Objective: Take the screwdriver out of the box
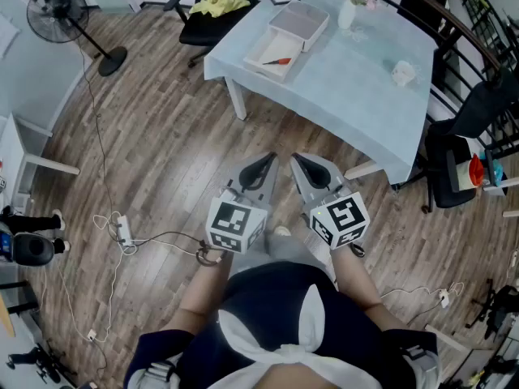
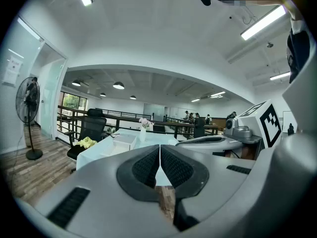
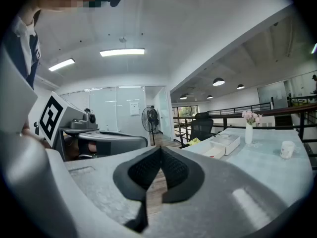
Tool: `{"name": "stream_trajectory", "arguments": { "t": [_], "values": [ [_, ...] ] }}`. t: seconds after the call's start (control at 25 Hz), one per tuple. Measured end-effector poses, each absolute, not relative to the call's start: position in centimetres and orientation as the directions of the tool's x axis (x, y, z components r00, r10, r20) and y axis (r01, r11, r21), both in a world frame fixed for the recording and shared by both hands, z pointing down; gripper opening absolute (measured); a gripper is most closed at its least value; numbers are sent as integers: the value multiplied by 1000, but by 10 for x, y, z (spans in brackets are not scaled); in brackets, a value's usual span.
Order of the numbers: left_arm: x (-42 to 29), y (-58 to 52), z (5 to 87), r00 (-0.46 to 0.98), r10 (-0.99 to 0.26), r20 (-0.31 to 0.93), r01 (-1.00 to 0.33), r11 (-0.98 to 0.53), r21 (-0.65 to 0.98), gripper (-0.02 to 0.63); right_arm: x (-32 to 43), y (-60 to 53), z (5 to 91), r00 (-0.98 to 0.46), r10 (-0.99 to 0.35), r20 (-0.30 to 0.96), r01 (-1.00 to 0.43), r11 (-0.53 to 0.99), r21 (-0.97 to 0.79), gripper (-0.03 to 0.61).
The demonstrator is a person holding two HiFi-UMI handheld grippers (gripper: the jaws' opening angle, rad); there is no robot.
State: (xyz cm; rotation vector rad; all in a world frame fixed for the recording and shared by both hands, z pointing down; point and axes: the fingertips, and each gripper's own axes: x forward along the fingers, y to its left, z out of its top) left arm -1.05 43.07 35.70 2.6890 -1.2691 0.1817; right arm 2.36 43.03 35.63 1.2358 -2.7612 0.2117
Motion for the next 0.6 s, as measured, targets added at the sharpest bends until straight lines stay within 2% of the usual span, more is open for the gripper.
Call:
{"name": "stream_trajectory", "arguments": {
  "t": [0.6],
  "values": [
    [19, 418, 376, 625, -754, 203, -779, -618, 105, 21, 59, 421, 368, -670, -727, 152, -742, 664, -94, -3]
  ]
}}
